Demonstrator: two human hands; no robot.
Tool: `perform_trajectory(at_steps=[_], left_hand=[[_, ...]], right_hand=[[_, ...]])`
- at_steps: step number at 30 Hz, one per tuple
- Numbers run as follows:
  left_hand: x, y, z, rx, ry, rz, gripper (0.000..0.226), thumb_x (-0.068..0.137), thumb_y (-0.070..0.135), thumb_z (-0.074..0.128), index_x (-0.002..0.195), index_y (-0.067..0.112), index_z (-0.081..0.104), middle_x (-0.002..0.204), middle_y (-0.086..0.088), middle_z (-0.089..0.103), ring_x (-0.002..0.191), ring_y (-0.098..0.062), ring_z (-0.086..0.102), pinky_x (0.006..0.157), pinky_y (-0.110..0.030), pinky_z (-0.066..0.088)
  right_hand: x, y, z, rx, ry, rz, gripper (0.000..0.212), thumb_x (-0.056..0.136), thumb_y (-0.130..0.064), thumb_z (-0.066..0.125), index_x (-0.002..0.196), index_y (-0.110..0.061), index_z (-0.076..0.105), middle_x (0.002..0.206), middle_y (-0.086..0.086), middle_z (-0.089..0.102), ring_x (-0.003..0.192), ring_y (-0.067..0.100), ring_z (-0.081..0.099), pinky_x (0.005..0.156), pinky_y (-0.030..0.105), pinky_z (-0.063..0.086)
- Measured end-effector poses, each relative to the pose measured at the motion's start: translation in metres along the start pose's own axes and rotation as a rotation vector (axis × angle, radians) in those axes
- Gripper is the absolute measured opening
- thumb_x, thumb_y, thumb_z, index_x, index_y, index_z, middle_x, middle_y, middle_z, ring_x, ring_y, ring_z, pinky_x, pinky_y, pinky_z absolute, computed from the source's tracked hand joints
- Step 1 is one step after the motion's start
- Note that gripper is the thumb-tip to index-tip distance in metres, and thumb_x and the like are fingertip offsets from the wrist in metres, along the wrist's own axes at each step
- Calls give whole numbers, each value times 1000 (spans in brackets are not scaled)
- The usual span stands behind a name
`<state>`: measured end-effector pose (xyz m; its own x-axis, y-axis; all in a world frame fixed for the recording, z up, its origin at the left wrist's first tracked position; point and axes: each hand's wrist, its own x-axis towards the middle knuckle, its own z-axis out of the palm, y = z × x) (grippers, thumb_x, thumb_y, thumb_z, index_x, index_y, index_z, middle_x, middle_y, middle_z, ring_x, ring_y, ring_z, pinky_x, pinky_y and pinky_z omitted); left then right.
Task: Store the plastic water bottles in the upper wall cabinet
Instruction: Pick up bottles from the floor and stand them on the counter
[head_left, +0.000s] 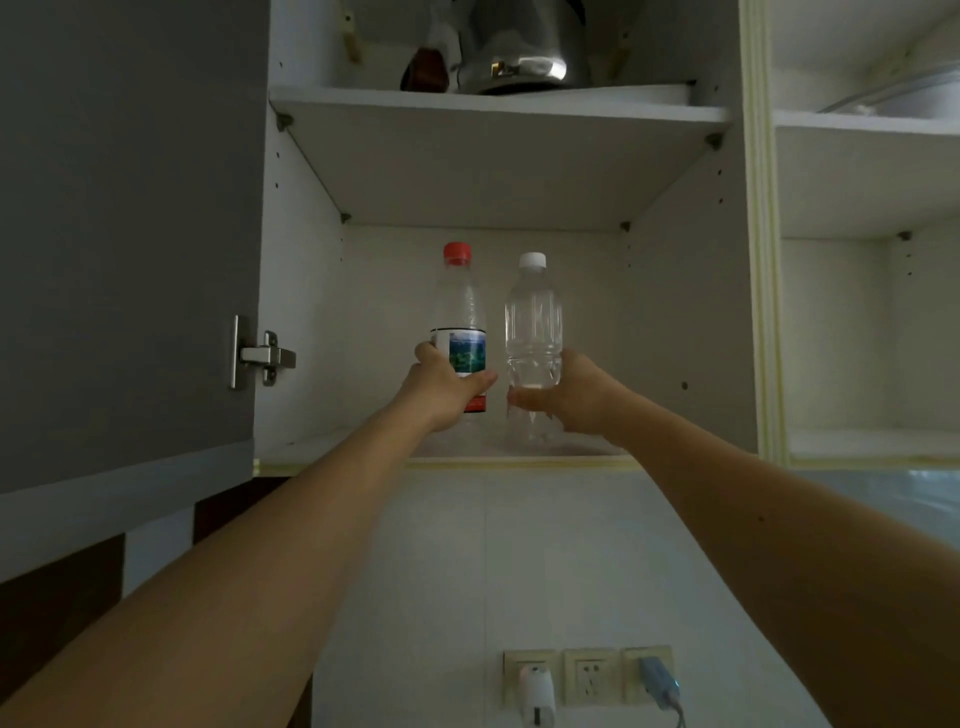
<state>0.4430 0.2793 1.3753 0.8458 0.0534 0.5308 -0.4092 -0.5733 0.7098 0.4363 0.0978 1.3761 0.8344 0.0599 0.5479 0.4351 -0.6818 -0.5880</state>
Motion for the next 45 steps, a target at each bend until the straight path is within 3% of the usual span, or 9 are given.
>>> perform_trajectory(at_steps=[3, 6, 17, 23, 27, 31, 38, 41, 45], left_hand=[[-6, 4, -5, 163, 43, 5, 90, 90, 51, 71, 150, 3, 25, 143, -18, 45, 126, -34, 52, 105, -42, 46], [-26, 7, -9, 259, 187, 22, 86, 87, 53, 72, 147, 5, 33, 142, -19, 40, 130, -39, 44, 105, -47, 43], [-188, 35, 12, 119, 254, 211, 43, 96, 41, 65, 126, 12, 55, 125, -14, 53, 112, -31, 53, 82, -35, 40], [-323, 32, 59, -84, 95, 174, 24, 97, 36, 64, 115, 24, 52, 98, 7, 59, 91, -13, 59, 72, -24, 43], [-407, 11, 88, -97, 6, 123, 20, 101, 38, 59, 113, 22, 59, 97, 12, 63, 88, -1, 60, 64, -8, 43], [-475, -22, 123, -151, -168, 59, 12, 102, 38, 58, 103, 27, 63, 91, 12, 67, 85, -1, 63, 70, -17, 51], [-570, -109, 181, -329, -521, -14, 11, 101, 23, 63, 92, 30, 65, 83, 8, 69, 78, -7, 65, 70, -27, 54], [-602, -149, 191, -418, -722, -61, 5, 96, 35, 63, 97, 33, 66, 89, 13, 69, 85, -13, 67, 77, -42, 59], [-650, -205, 203, -415, -894, -99, 16, 91, 46, 61, 101, 35, 67, 92, 12, 69, 88, -12, 68, 79, -41, 59]], right_hand=[[-10, -4, -12, -146, -43, 0, 78, 87, -49, 75, 149, -17, 41, 137, 7, 59, 126, 29, 57, 105, 41, 48], [-48, 0, -26, -211, 71, 15, 88, 91, -59, 65, 158, -17, 26, 147, 10, 53, 130, 31, 54, 95, 33, 45], [-240, 32, -77, -336, 211, -179, 28, 98, -27, 60, 121, -12, 66, 112, 6, 66, 101, 23, 64, 88, 33, 50], [-350, 67, -64, -159, 193, -99, 18, 94, -25, 62, 106, -16, 71, 95, 1, 73, 90, 25, 68, 83, 37, 54], [-427, 99, -44, -22, 99, 27, 8, 98, -22, 60, 101, -20, 67, 88, -11, 68, 83, 6, 64, 76, 31, 53], [-507, 130, -26, -52, 92, 121, 13, 99, -25, 60, 108, -23, 70, 93, -20, 67, 91, -12, 59, 70, 4, 44], [-630, 172, 36, -96, 68, 360, 17, 100, -22, 60, 114, -18, 69, 103, -8, 69, 93, 0, 64, 80, 9, 48], [-679, 182, 76, -102, 121, 477, 18, 99, -16, 61, 114, -14, 70, 106, -5, 69, 94, 0, 64, 85, 11, 50], [-746, 198, 130, -129, 149, 663, 18, 99, -17, 60, 115, -19, 69, 106, -9, 67, 93, -3, 63, 82, 7, 47]])
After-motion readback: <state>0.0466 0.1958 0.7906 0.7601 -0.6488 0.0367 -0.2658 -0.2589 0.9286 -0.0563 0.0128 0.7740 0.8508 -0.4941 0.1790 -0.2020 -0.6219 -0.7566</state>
